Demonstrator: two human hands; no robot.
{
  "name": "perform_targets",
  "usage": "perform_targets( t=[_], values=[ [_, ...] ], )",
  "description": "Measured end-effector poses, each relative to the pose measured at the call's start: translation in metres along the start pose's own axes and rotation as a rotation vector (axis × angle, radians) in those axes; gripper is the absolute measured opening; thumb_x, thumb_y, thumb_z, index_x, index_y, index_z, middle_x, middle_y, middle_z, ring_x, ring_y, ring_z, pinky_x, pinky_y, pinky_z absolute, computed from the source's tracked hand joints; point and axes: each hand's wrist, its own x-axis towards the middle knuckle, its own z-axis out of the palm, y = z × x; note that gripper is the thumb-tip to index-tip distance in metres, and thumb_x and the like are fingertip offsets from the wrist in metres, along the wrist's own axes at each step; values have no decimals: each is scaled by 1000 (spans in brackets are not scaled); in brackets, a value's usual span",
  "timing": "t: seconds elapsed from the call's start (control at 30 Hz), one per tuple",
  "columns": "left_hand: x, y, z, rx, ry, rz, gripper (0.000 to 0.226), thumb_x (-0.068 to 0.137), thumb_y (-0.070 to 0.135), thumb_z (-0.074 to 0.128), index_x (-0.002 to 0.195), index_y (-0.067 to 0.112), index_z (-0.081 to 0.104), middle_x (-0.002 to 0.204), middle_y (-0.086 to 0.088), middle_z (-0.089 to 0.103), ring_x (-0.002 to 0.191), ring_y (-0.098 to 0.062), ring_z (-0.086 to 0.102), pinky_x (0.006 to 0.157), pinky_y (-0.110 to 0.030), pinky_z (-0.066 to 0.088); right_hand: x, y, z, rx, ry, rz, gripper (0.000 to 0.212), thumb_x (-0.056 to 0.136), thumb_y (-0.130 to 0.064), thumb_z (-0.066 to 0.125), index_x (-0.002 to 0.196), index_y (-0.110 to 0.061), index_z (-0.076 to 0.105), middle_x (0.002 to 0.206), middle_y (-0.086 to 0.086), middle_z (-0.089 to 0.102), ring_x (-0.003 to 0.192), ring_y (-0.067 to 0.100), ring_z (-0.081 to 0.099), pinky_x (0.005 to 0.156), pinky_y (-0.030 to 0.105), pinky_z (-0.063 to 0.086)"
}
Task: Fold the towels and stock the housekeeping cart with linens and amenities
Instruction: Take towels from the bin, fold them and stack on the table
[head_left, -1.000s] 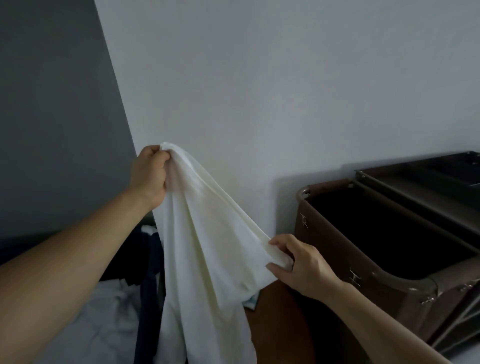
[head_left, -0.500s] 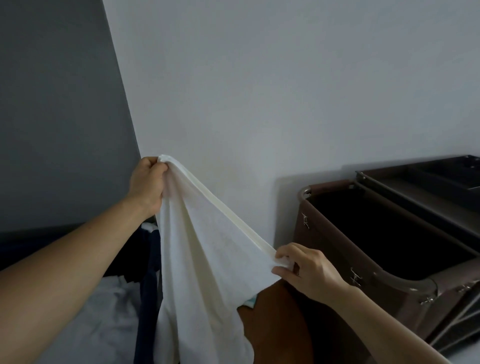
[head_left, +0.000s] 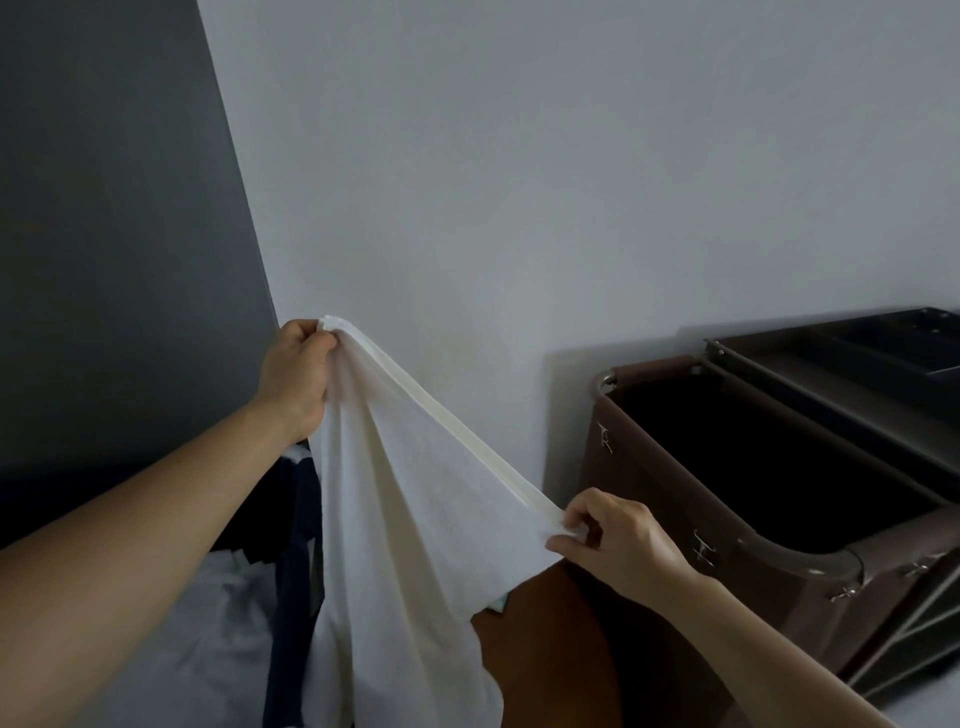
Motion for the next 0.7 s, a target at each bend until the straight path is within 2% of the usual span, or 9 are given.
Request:
perform_targets(
  t=[0.1, 0.23, 0.37, 0.43, 0.5, 0.53, 0.6, 0.67, 0.7],
  values=[
    [-2, -2, 1, 3, -3, 3, 12, 98, 13, 48, 107, 11, 56, 101, -4, 54, 95, -21, 50, 78, -36, 43, -2, 0, 0, 20, -6, 6, 29, 82, -37, 78, 83, -39, 49, 76, -24, 51, 65, 2, 55, 63, 9, 47],
    [-3, -3, 1, 6, -4, 1, 9, 97, 13, 48, 95, 17, 56, 98, -3, 54, 94, -20, 50, 76, -35, 42, -3, 2, 2, 12, -25, -63, 16, 84, -35, 76, 85, -24, 65, 80, -26, 51, 68, -1, 57, 66, 7, 49],
    [-3, -4, 0, 15, -3, -2, 12, 98, 13, 48, 107, 11, 55, 106, -7, 54, 96, -21, 51, 83, -38, 44, -1, 5, 2, -24, -83, -174, 26, 88, -36, 68, 102, -16, 76, 92, -14, 65, 74, -9, 58, 71, 1, 48],
    [-4, -3, 0, 11, 0, -5, 14, 98, 14, 49, 109, 10, 55, 108, -8, 55, 97, -21, 52, 84, -38, 44, 2, 10, 3, -58, -178, -191, 27, 92, -35, 66, 113, -21, 74, 97, -22, 62, 75, -12, 55, 73, -1, 46],
    [-6, -3, 1, 5, -14, -6, 15, 98, 13, 48, 110, 9, 55, 105, -7, 55, 96, -20, 52, 82, -37, 45, 2, 15, 8, -129, -298, -150, 29, 95, -41, 61, 121, -32, 68, 94, -37, 47, 78, -14, 52, 70, 0, 44],
    [-7, -3, 2, 2, -24, -6, 15, 98, 13, 48, 111, 9, 55, 102, -5, 55, 94, -19, 52, 80, -35, 45, 2, 17, 10, -182, -353, -140, 29, 97, -45, 57, 123, -35, 65, 93, -37, 44, 79, -13, 50, 69, 2, 41],
    [-10, -3, 2, 1, -61, 3, 16, 99, 12, 47, 112, 8, 56, 97, -2, 55, 89, -16, 52, 75, -32, 45, 3, 20, 12, -252, -439, -128, 26, 98, -49, 50, 120, -38, 59, 98, -31, 48, 83, -8, 49, 77, 8, 37],
    [-11, 1, 0, 19, -96, 24, 16, 99, 12, 47, 112, 9, 56, 96, -2, 55, 87, -16, 52, 73, -32, 44, 8, 16, 0, -251, -487, -87, 15, 98, -49, 48, 108, -41, 55, 99, -26, 52, 88, -4, 52, 83, 16, 38],
    [-9, 5, -3, 31, -98, 37, 15, 99, 12, 46, 111, 9, 56, 97, -3, 55, 88, -17, 51, 73, -33, 43, 13, 11, -12, -225, -495, -52, 7, 98, -48, 49, 100, -42, 52, 96, -23, 55, 86, -2, 55, 80, 17, 41]
  ],
)
